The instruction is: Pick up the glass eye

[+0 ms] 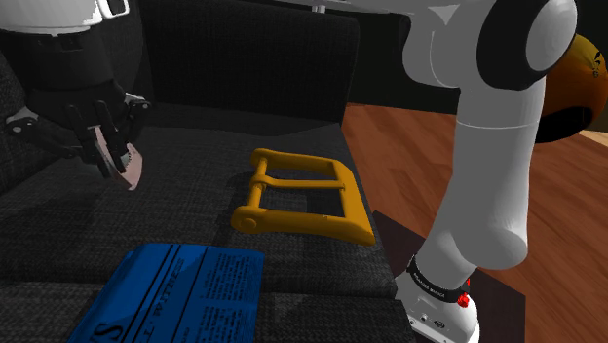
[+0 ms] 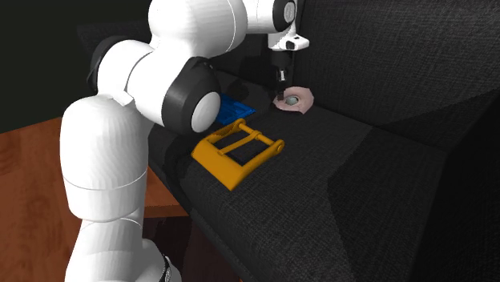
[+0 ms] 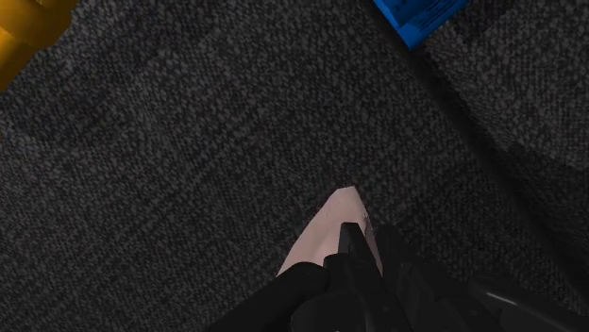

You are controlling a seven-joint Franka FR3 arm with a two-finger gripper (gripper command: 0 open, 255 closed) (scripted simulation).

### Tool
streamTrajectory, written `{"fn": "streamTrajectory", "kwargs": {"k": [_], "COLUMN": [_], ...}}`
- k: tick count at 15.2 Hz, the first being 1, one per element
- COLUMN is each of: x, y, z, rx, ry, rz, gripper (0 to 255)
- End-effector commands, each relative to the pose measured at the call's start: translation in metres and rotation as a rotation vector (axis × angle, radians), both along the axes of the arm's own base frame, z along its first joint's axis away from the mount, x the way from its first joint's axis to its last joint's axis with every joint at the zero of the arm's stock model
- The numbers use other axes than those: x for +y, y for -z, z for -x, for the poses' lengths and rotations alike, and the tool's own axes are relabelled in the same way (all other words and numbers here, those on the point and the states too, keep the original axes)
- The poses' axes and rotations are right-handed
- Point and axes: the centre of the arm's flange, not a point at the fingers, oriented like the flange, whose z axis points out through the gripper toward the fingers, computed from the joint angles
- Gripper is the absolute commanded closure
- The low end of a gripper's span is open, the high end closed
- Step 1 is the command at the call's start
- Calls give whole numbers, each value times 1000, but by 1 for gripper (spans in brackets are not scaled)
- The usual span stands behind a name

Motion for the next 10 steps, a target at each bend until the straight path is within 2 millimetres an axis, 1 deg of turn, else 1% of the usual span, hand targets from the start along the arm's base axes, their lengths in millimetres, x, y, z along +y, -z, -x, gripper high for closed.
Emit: {"fn": "streamTrajectory", "kwargs": {"k": [1, 8, 10], "x": [0, 0, 0], "y": [-12, -49, -49], "z": [1, 1, 1], "rx": [0, 0, 0], "ry": [0, 0, 0], "rz": [0, 0, 0], "gripper": [255, 255, 255]}}
